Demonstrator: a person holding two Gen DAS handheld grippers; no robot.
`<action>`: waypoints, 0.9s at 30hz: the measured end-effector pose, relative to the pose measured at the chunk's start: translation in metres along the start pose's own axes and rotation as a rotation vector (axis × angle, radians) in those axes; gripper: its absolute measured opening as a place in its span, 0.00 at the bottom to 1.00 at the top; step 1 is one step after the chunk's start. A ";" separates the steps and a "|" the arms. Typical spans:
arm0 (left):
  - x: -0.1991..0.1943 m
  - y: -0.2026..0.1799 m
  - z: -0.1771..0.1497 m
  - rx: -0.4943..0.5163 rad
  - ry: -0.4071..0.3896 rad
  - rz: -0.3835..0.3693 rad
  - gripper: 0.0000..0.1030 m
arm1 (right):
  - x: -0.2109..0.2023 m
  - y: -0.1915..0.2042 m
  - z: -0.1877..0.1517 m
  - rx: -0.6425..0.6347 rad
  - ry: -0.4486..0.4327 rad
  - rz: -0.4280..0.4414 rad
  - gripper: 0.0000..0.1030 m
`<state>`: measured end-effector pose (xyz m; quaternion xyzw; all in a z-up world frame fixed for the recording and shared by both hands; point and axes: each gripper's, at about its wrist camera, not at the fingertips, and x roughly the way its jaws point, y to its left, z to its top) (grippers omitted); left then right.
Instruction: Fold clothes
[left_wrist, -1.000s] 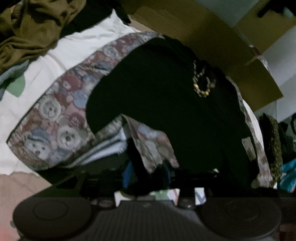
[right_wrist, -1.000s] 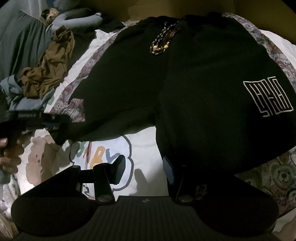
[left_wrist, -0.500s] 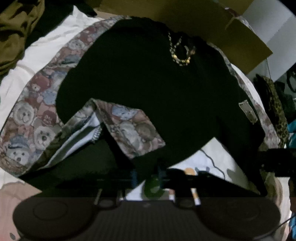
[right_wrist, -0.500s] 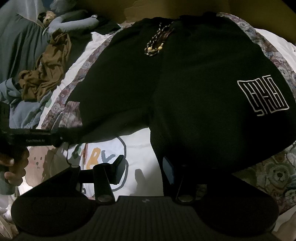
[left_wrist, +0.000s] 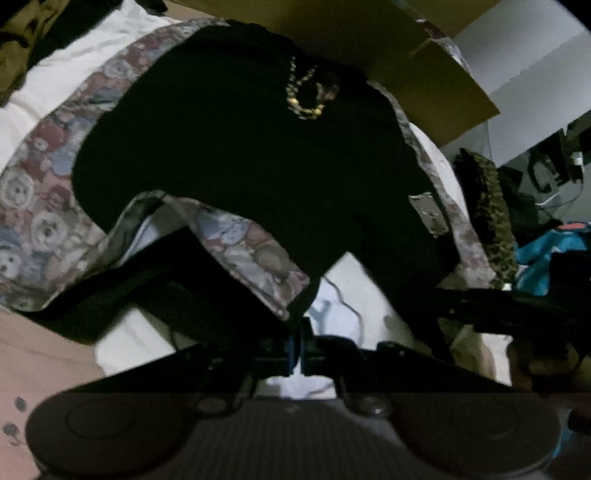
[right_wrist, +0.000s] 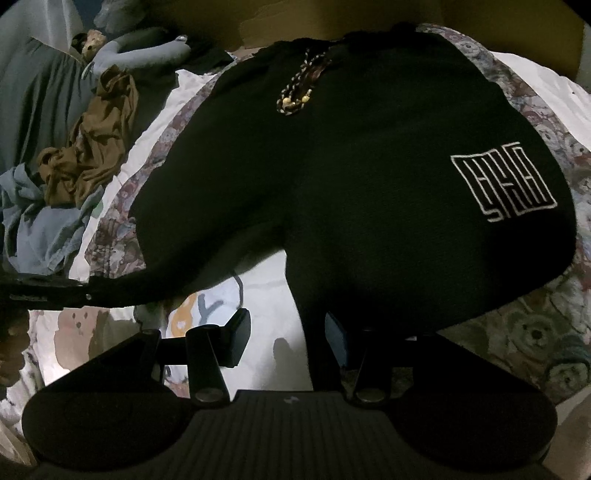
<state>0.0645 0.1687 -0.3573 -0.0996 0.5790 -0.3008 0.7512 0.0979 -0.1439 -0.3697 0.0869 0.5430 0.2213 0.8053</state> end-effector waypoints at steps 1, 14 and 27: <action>0.002 -0.003 -0.002 -0.001 0.006 -0.010 0.03 | -0.001 -0.001 -0.003 -0.005 0.007 -0.005 0.51; 0.035 -0.026 -0.024 0.026 0.100 -0.064 0.03 | -0.008 0.000 -0.042 -0.087 0.106 -0.044 0.51; 0.022 -0.020 -0.033 0.036 0.168 -0.063 0.16 | -0.014 -0.021 -0.034 -0.040 0.119 -0.091 0.03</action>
